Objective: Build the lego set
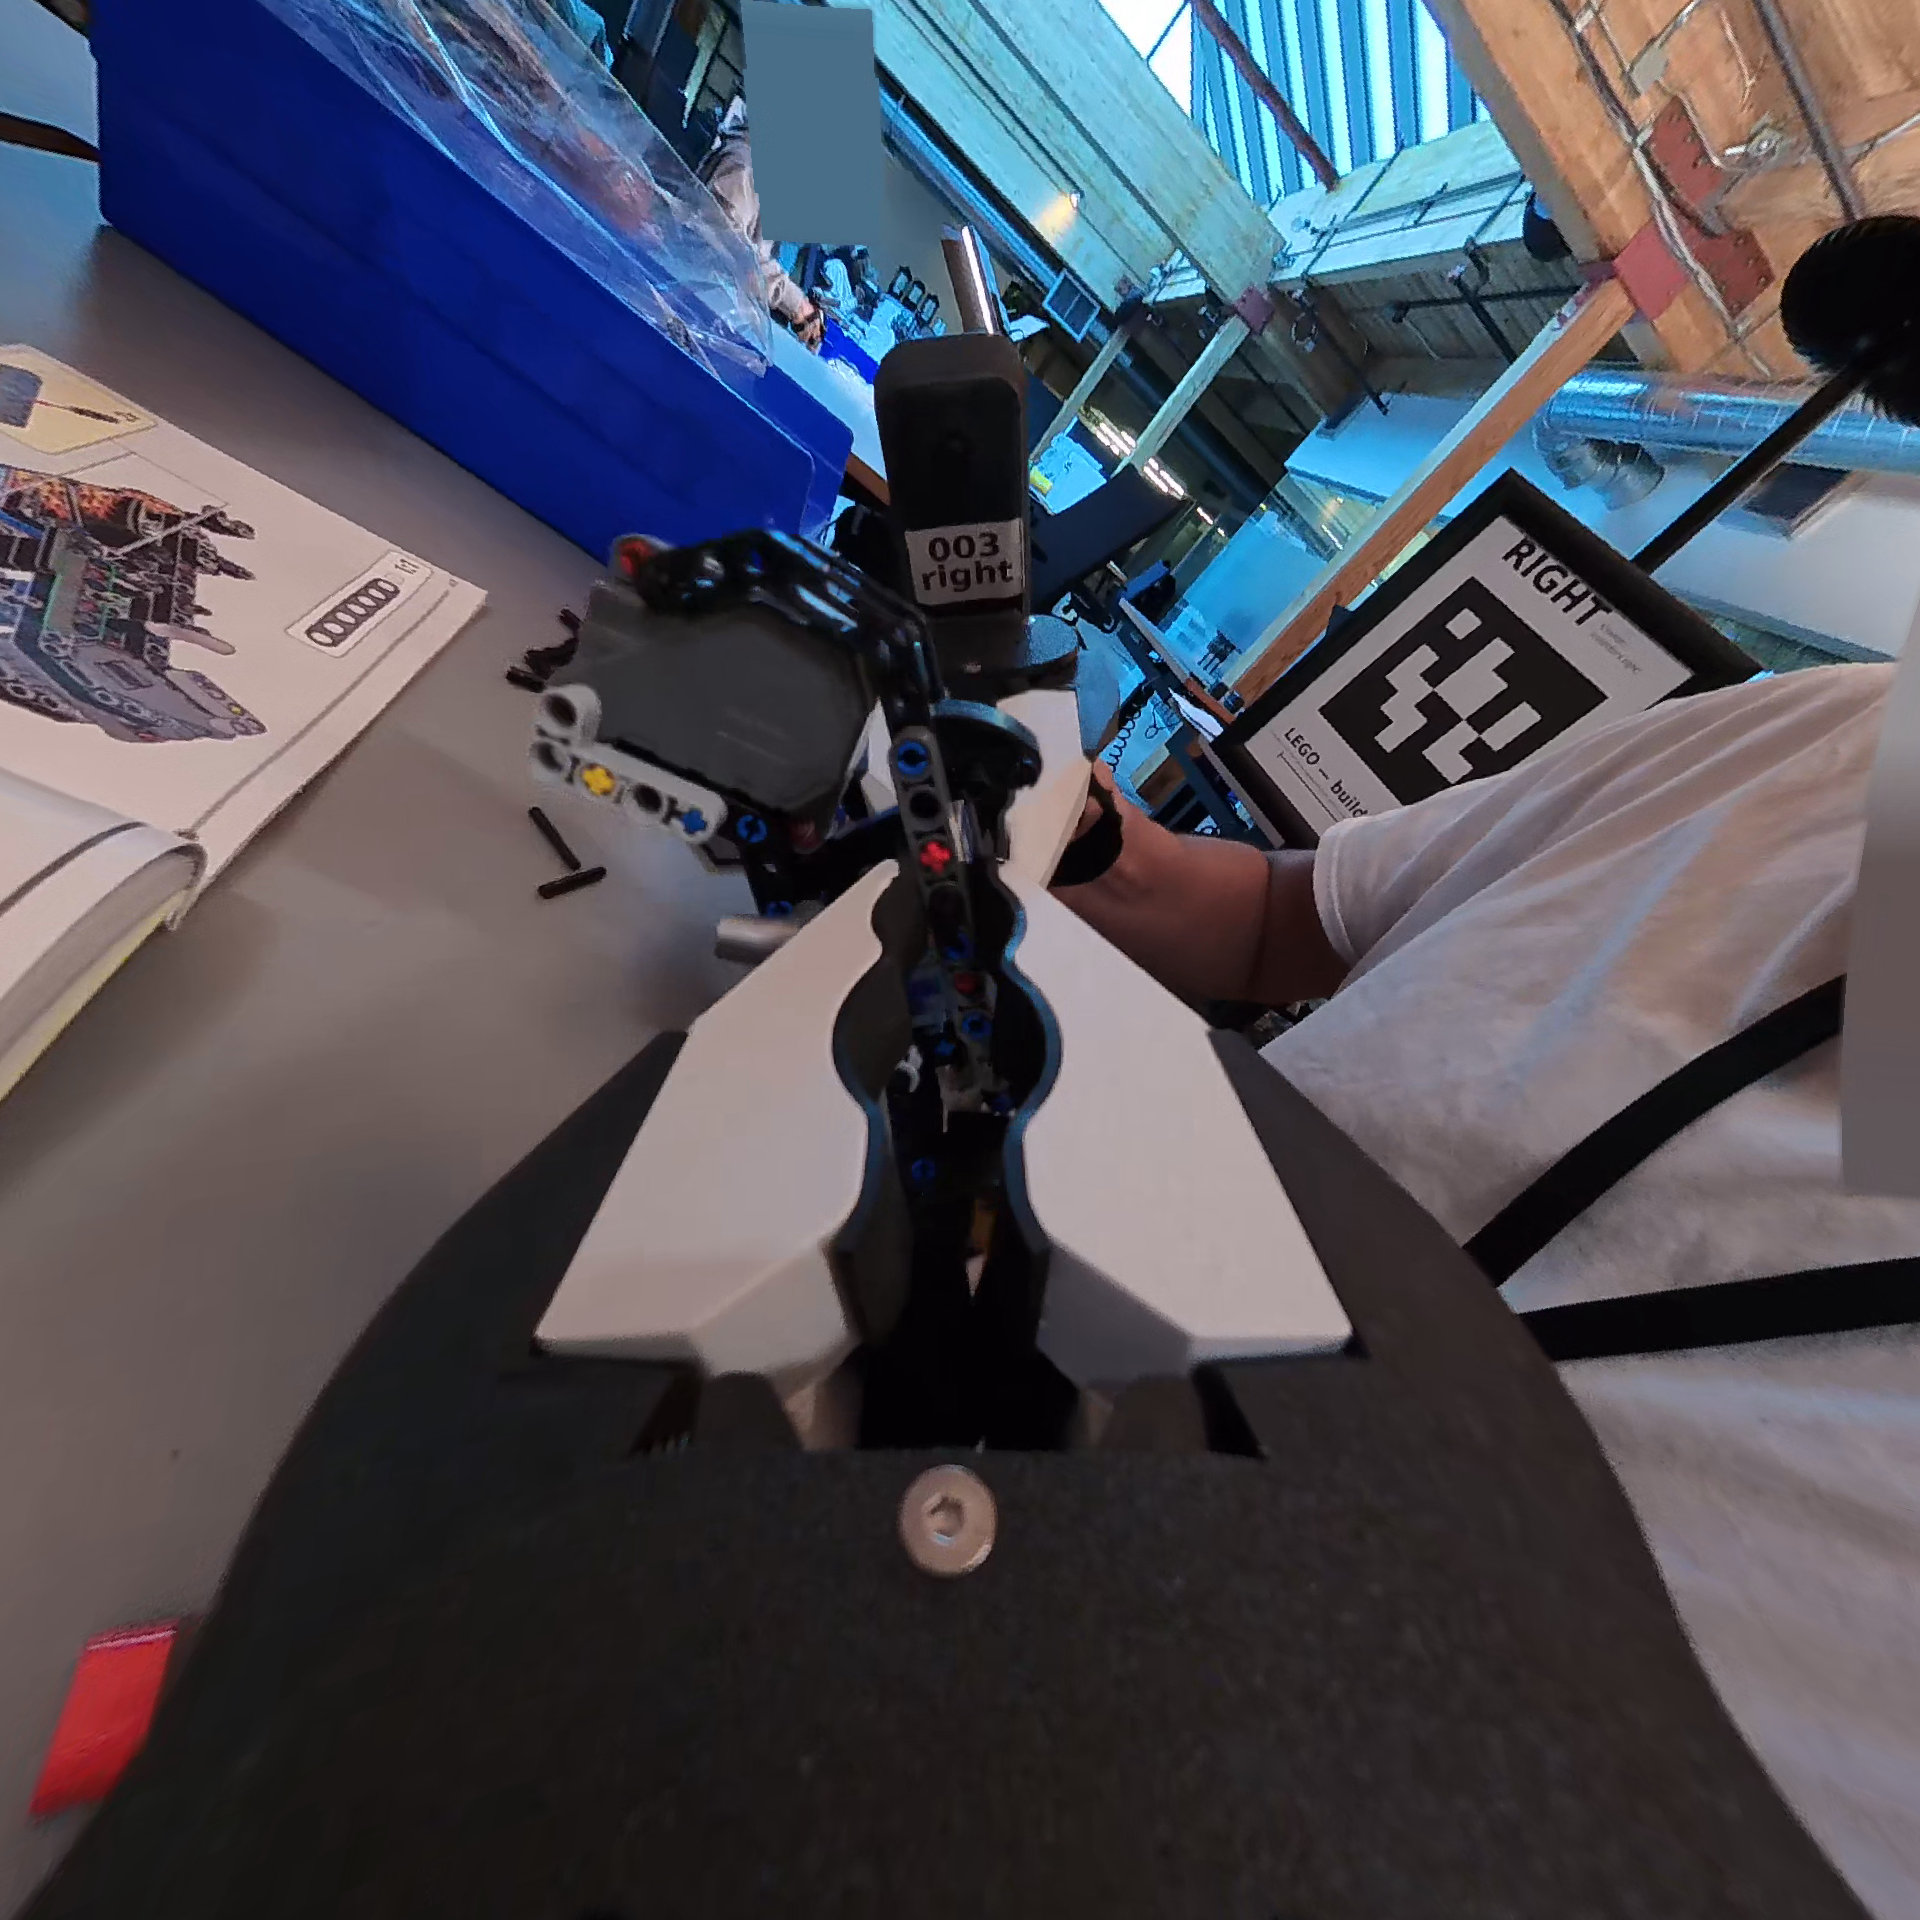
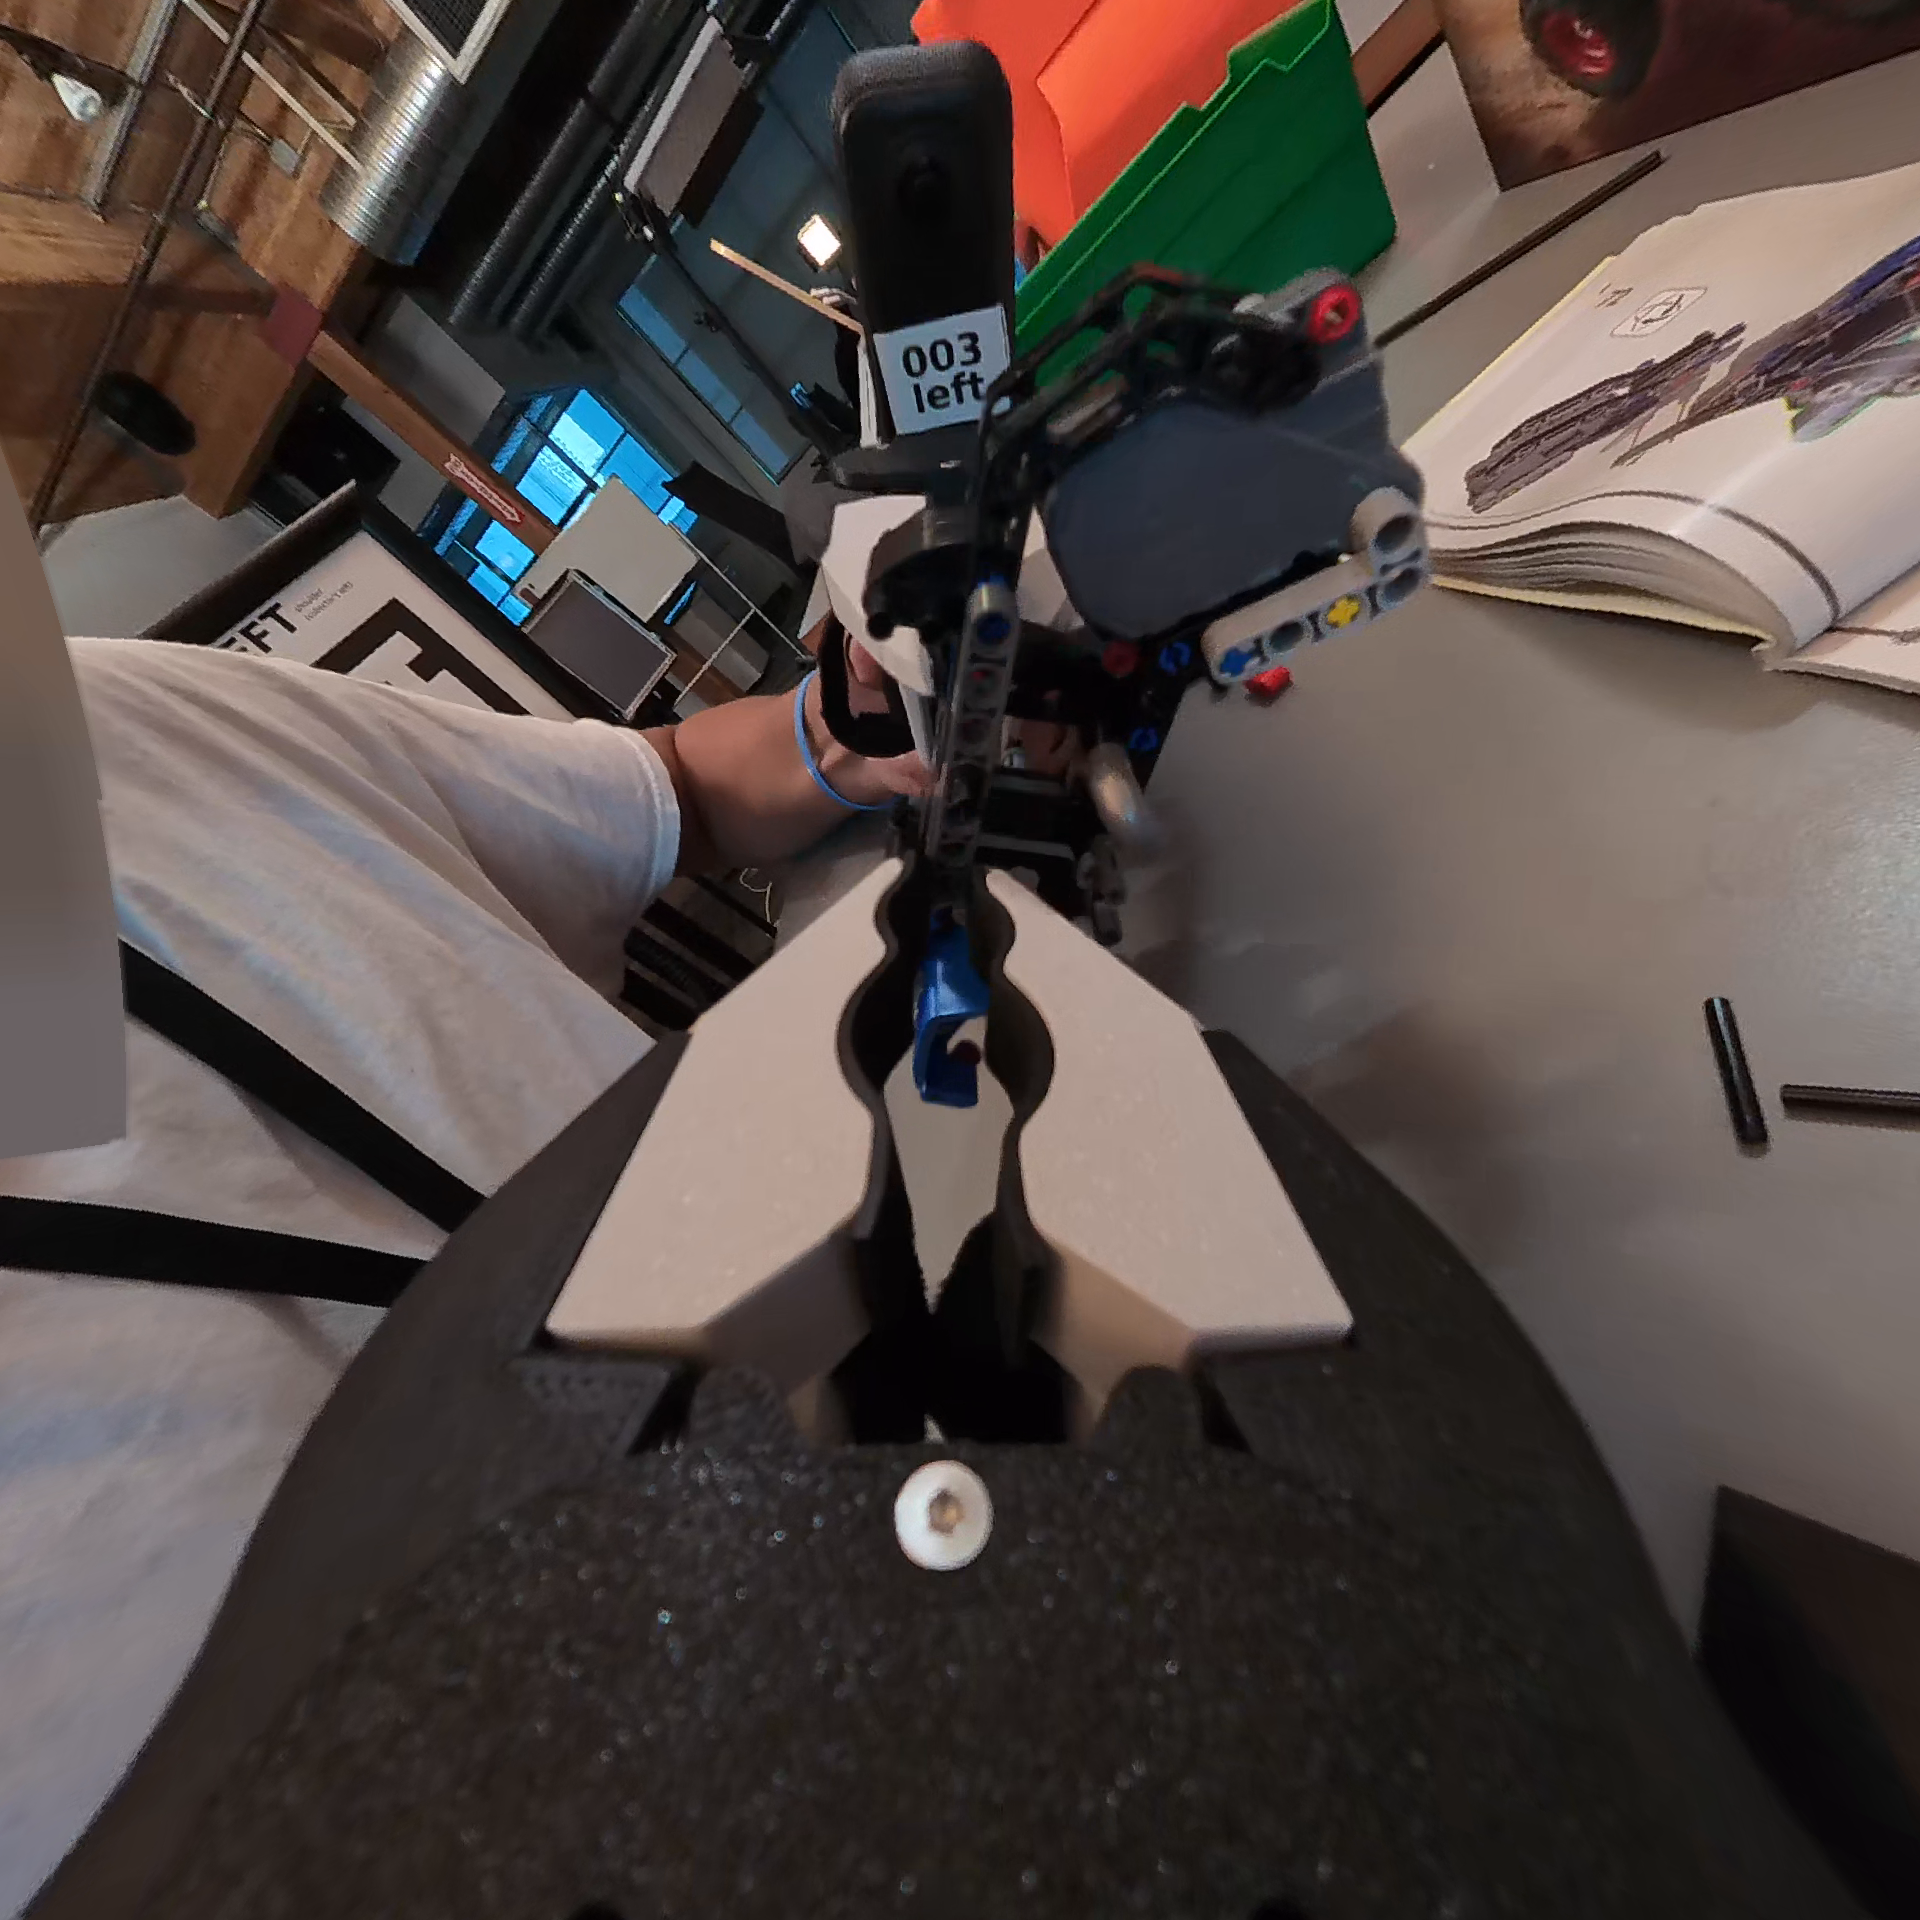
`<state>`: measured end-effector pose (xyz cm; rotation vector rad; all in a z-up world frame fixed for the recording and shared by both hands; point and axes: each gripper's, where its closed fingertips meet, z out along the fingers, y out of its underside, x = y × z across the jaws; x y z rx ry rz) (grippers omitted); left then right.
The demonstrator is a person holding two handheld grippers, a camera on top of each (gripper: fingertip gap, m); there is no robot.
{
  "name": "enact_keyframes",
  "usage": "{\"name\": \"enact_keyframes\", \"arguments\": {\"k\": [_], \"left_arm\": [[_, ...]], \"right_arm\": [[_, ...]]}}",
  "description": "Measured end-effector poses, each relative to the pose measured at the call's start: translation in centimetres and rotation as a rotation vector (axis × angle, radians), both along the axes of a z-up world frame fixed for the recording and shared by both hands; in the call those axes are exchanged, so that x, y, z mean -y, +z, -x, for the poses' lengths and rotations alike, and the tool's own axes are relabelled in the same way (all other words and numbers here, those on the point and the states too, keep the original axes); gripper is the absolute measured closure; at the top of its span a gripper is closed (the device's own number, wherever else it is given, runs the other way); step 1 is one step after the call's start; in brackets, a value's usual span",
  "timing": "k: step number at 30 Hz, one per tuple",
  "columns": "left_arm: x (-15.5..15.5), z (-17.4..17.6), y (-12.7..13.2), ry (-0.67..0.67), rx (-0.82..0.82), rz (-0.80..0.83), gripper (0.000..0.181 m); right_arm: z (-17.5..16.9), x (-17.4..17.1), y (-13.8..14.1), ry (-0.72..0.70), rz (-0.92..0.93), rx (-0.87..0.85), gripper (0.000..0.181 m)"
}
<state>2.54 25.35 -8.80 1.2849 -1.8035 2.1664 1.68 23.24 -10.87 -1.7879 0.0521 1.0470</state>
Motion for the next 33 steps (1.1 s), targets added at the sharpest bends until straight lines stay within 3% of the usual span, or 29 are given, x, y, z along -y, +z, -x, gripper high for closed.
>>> {"name": "enact_keyframes", "arguments": {"k": [10,13,15,17,21,33], "left_arm": [[-0.3,0.0,0.0,-0.023,-0.024,-0.007,0.173],[0.0,0.8,-1.6,-0.1,-0.065,-0.128,0.153],[0.4,1.0,-3.0,-0.119,-0.088,-0.229,0.152],[0.5,1.0,-3.3,-0.123,-0.105,-0.206,0.156],[1.3,1.6,-1.9,-0.187,-0.134,-0.004,0.174],[2.0,1.9,-1.4,-0.166,-0.04,-0.078,0.174]], "right_arm": [[-0.1,-0.3,0.0,-0.009,0.0,-0.001,0.175],[-0.5,-0.3,-0.1,-0.021,0.006,-0.005,0.175],[-0.7,-0.3,-0.2,-0.023,0.016,-0.021,0.175],[-0.8,-0.2,-0.2,-0.019,0.019,-0.028,0.175],[-0.7,-0.1,0.2,-0.005,0.014,-0.063,0.175],[-0.1,0.4,0.5,0.029,0.008,-0.061,0.176]]}}
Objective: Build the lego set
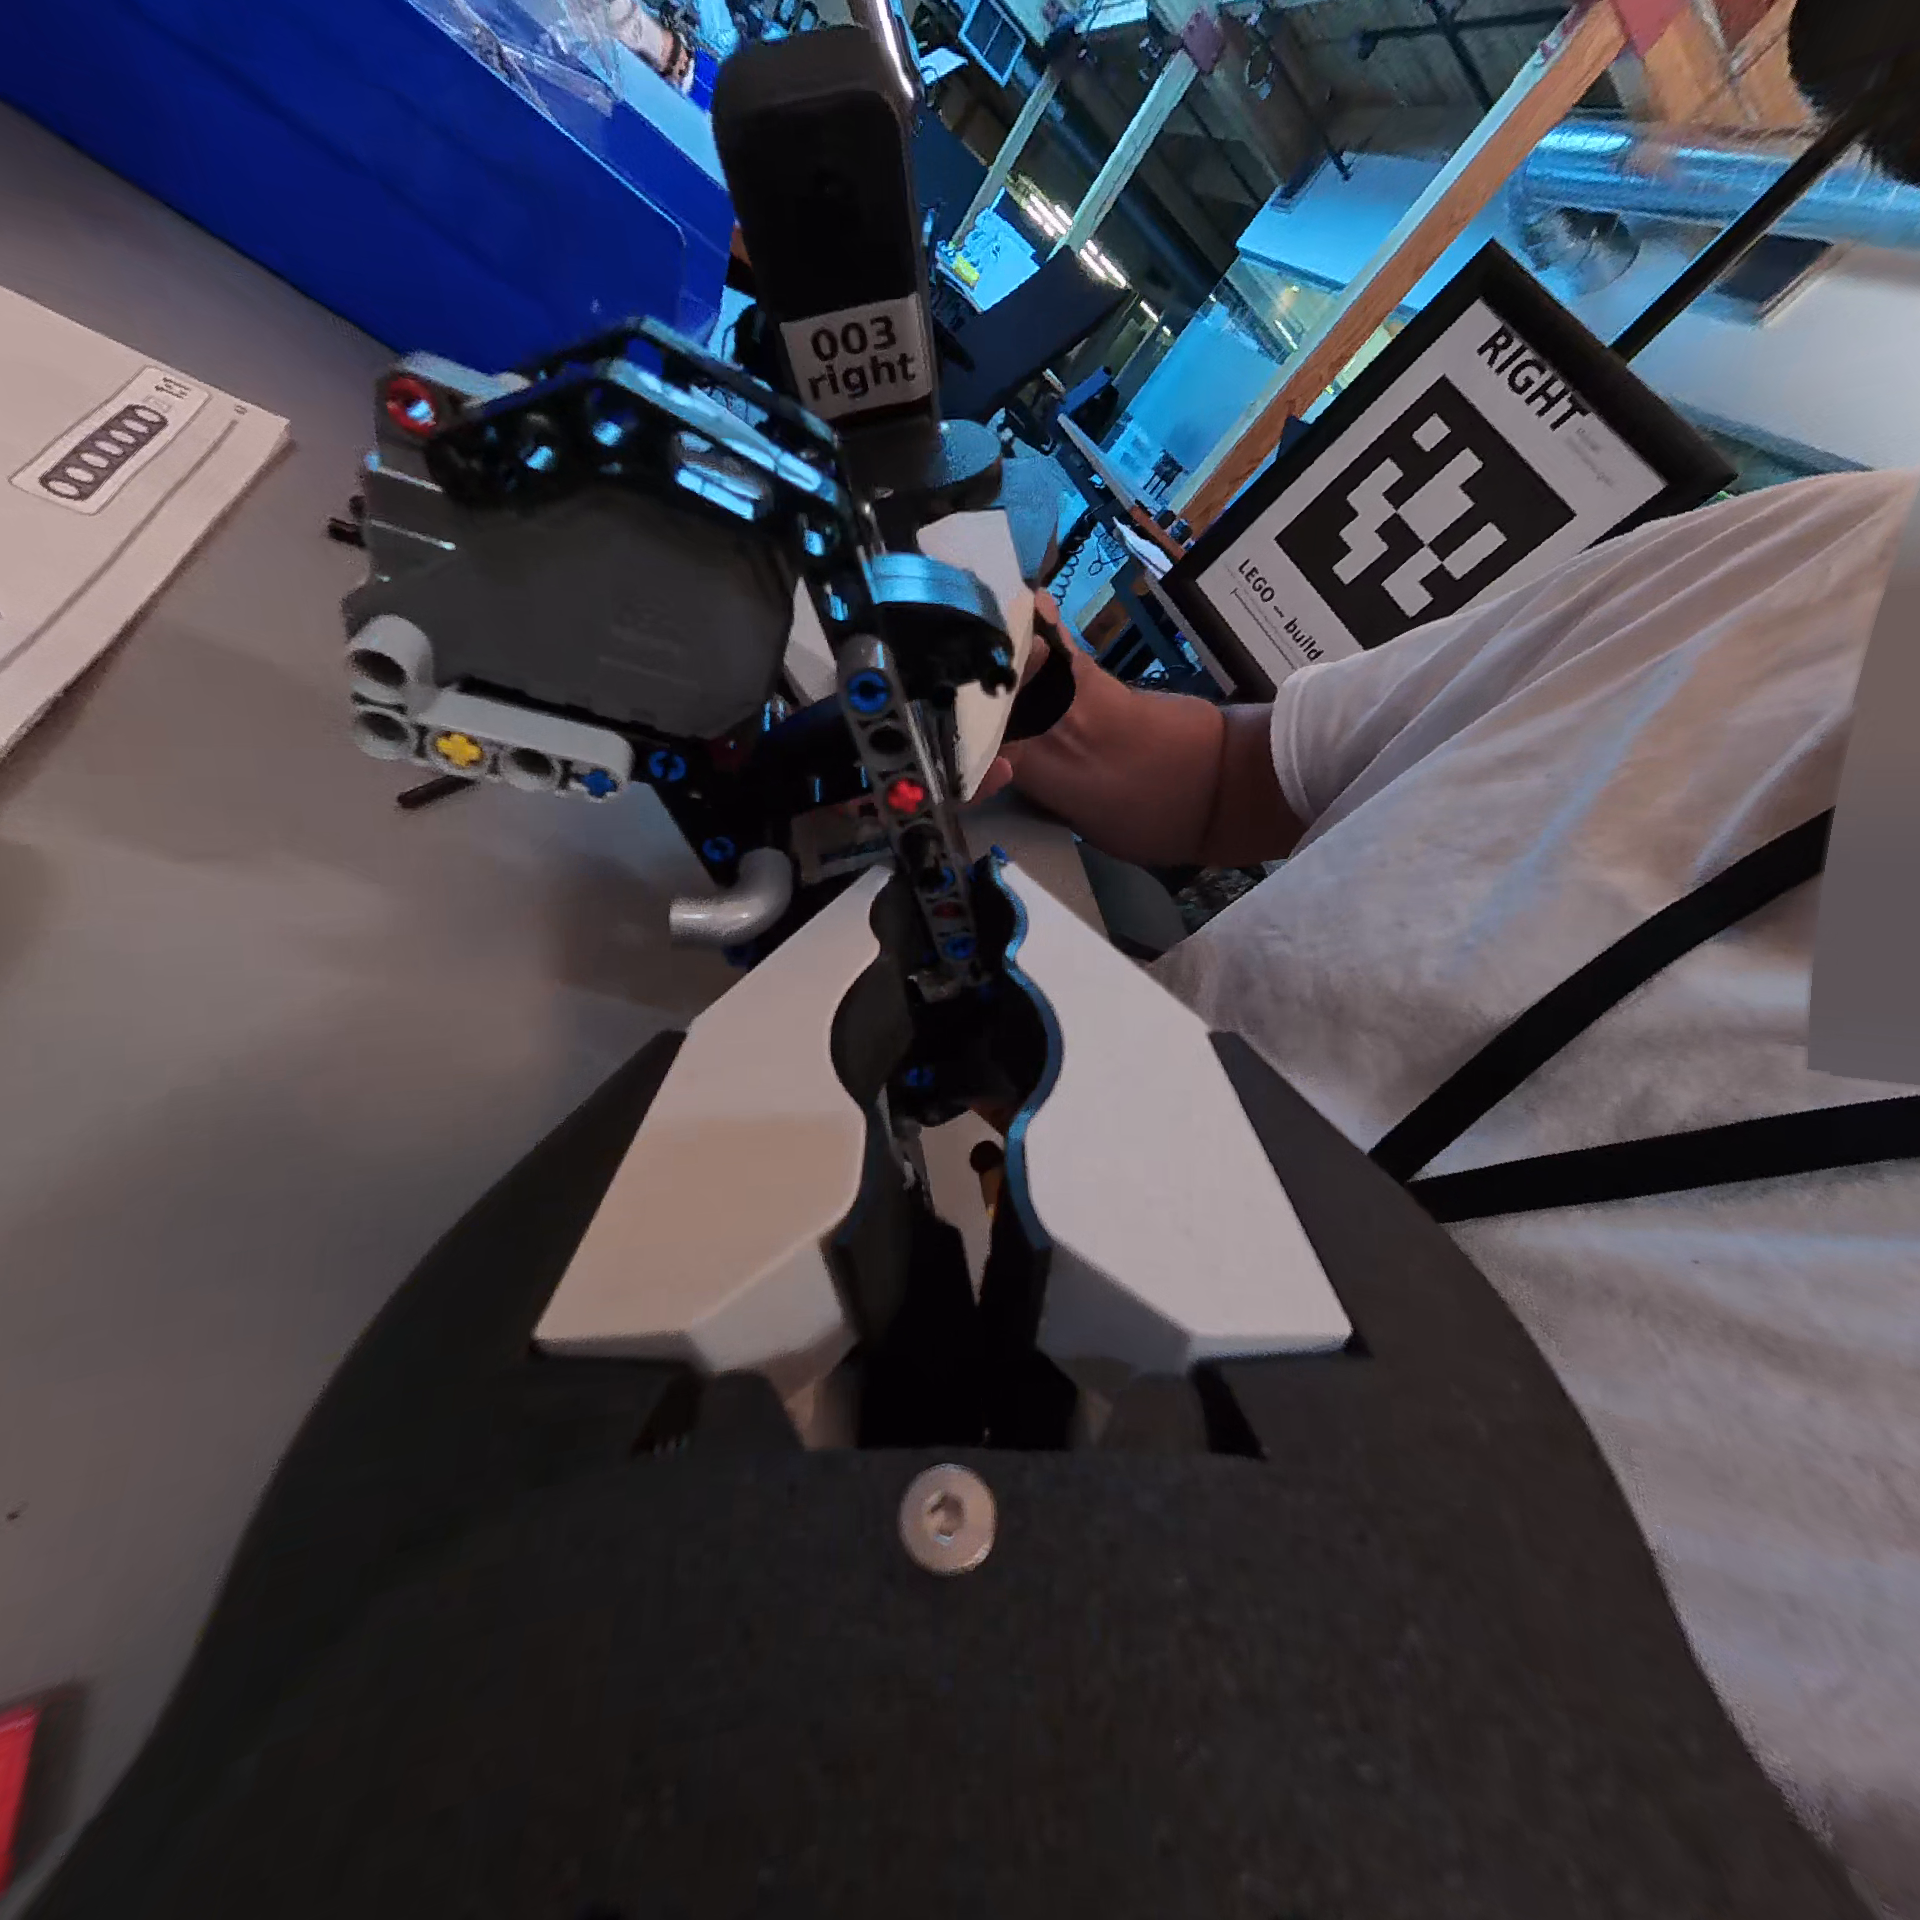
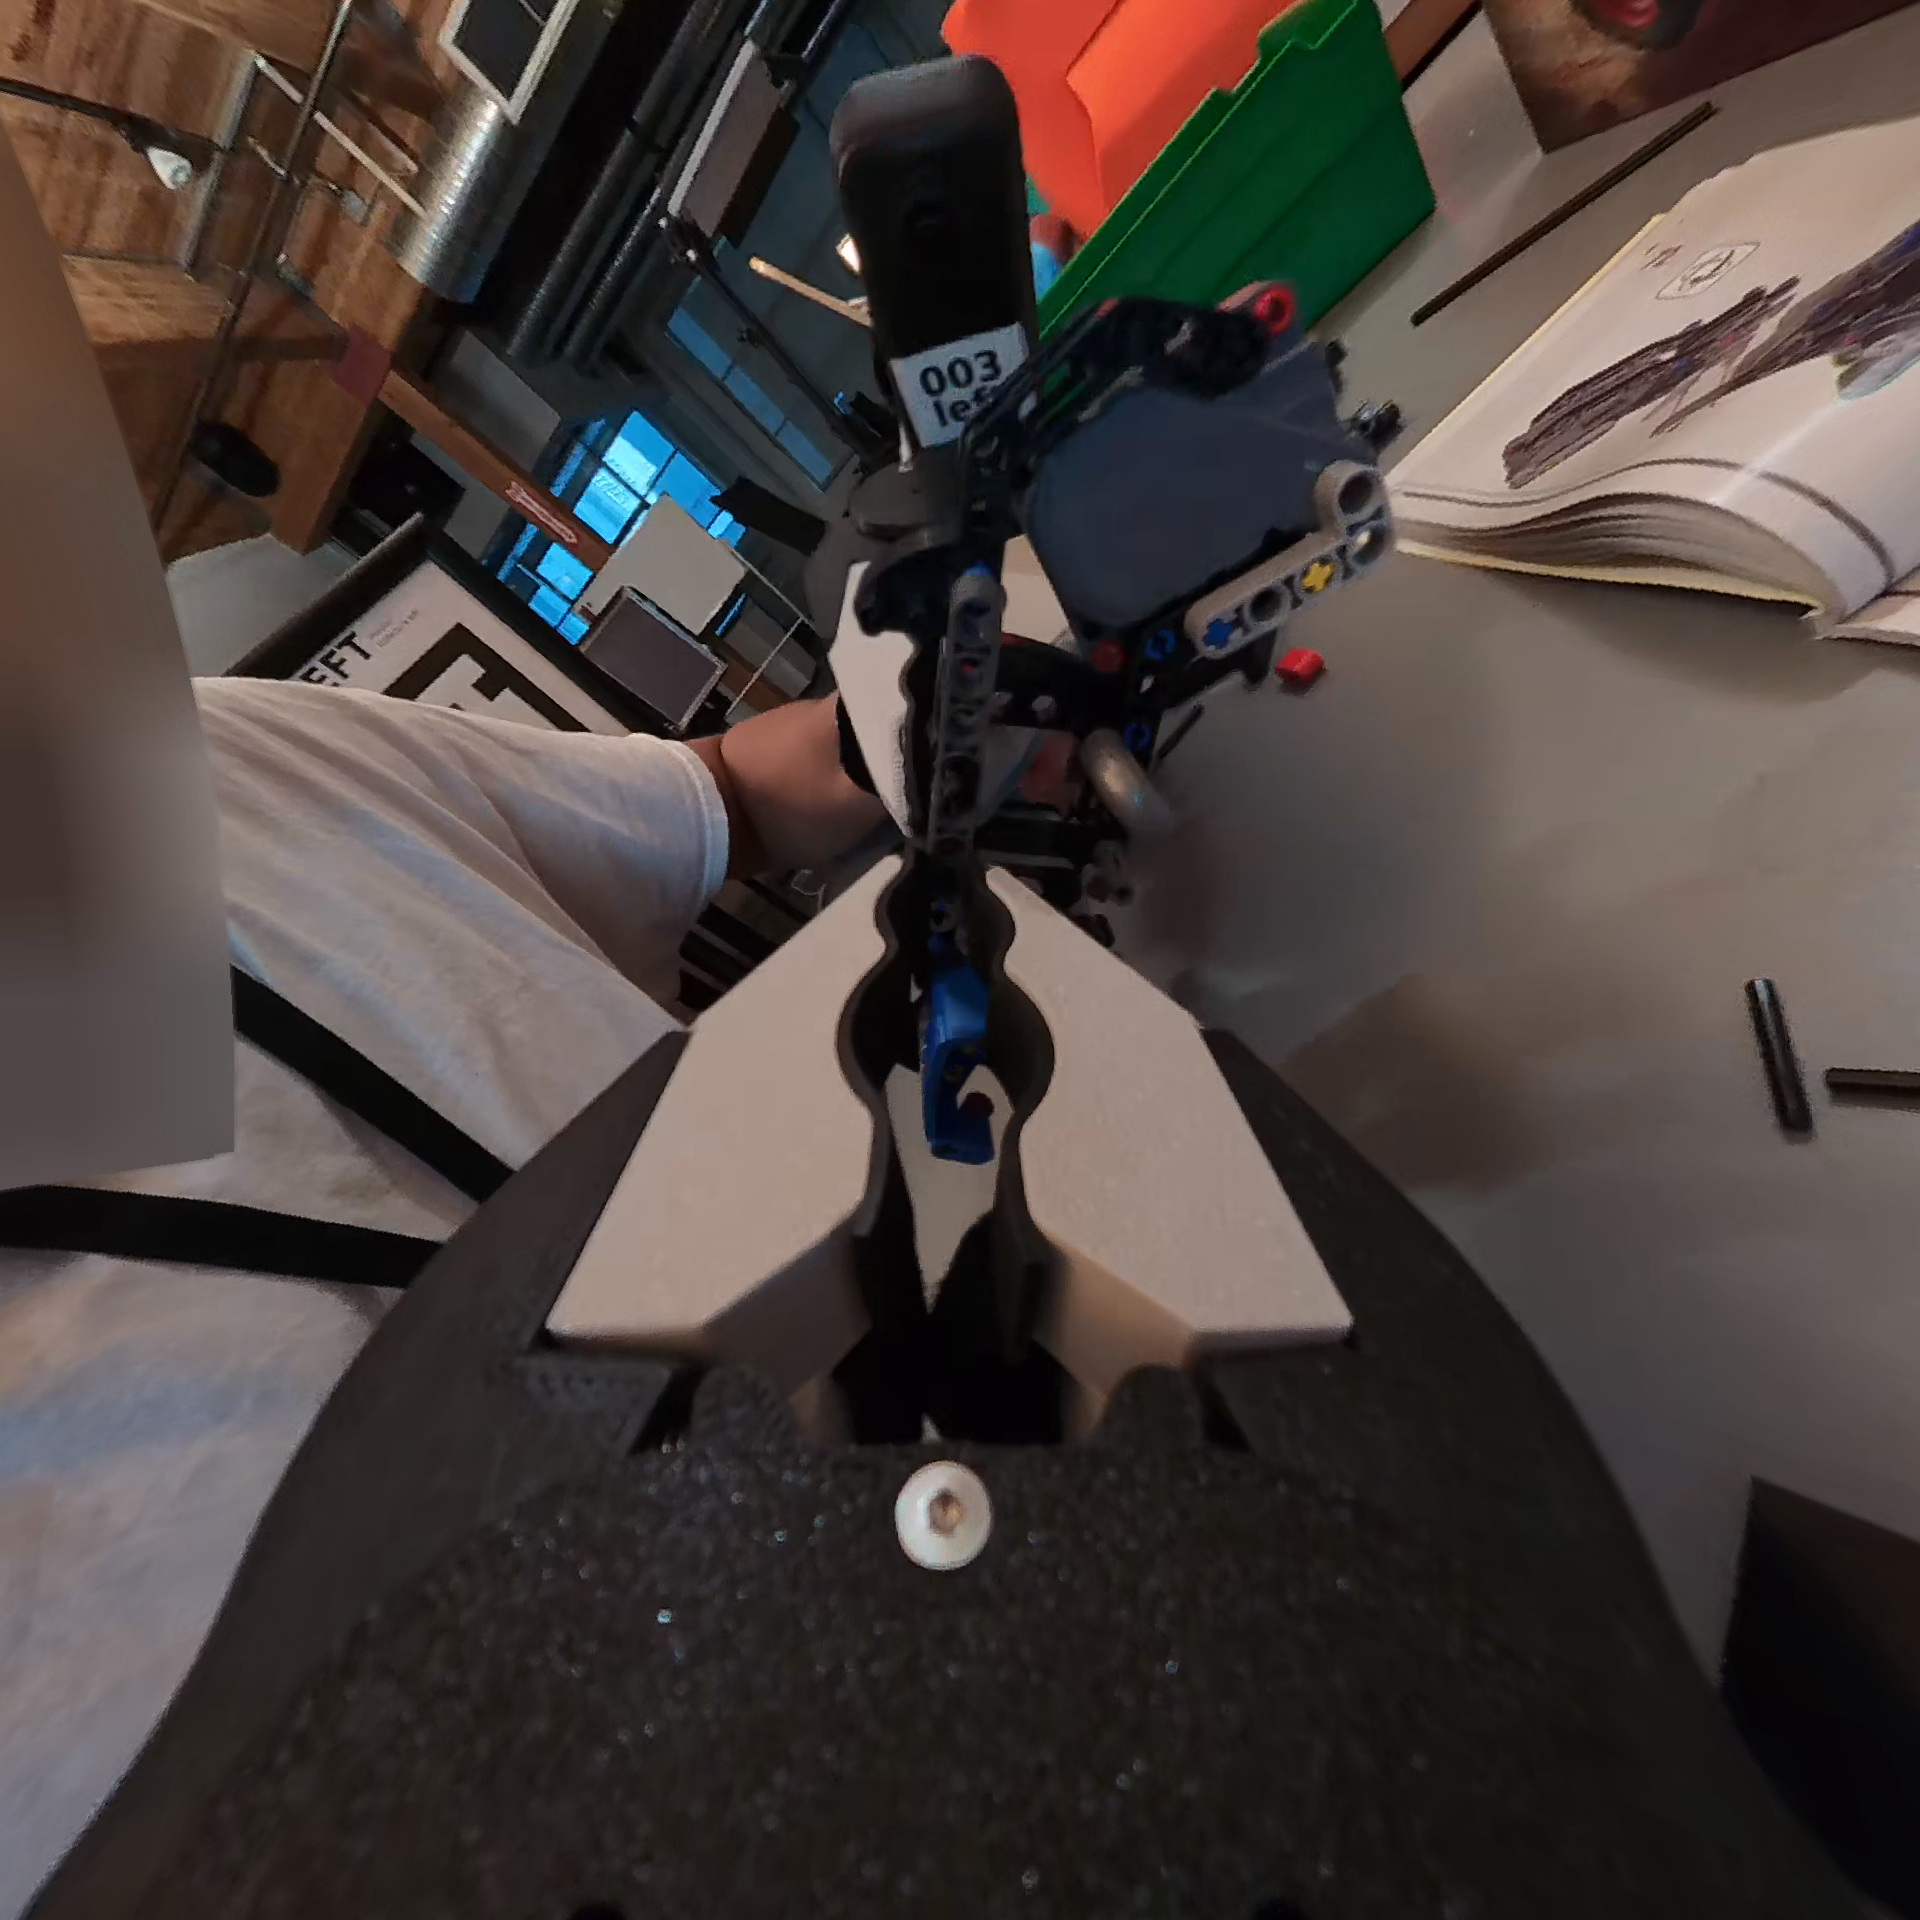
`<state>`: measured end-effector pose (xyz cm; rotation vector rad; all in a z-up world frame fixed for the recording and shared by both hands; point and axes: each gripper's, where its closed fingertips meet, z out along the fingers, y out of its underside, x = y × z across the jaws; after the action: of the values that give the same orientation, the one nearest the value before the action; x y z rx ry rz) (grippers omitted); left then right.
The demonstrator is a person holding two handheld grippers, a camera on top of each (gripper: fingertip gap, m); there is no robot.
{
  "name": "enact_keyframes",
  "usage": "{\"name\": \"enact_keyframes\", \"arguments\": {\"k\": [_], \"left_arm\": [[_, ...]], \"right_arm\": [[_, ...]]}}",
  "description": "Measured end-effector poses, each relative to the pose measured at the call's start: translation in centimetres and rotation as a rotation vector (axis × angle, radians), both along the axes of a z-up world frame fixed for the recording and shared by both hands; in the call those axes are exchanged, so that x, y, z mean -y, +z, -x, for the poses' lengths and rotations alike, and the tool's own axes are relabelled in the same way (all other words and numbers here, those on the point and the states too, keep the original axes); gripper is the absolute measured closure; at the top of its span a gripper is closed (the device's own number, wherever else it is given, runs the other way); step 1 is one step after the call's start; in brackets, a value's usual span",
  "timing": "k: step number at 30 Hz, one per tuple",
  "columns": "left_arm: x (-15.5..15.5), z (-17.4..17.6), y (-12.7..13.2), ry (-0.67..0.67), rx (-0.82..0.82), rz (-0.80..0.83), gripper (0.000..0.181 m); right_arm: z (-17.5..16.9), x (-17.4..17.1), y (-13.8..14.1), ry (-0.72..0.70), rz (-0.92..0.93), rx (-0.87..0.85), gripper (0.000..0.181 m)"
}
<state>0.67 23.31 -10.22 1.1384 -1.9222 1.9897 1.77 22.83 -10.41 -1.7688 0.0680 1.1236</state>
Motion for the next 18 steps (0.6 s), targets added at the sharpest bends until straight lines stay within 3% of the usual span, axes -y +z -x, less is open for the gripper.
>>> {"name": "enact_keyframes", "arguments": {"k": [8,13,18], "left_arm": [[-0.1,0.2,0.5,-0.01,0.016,-0.031,0.174],[0.2,0.5,0.4,-0.036,0.01,-0.046,0.175],[0.5,0.7,0.2,-0.044,-0.001,-0.048,0.175]], "right_arm": [[0.1,0.0,0.7,0.005,-0.018,0.036,0.176],[-1.6,0.0,2.1,-0.066,-0.078,-0.012,0.171],[-0.4,-0.1,1.7,-0.028,-0.063,0.022,0.175]]}}
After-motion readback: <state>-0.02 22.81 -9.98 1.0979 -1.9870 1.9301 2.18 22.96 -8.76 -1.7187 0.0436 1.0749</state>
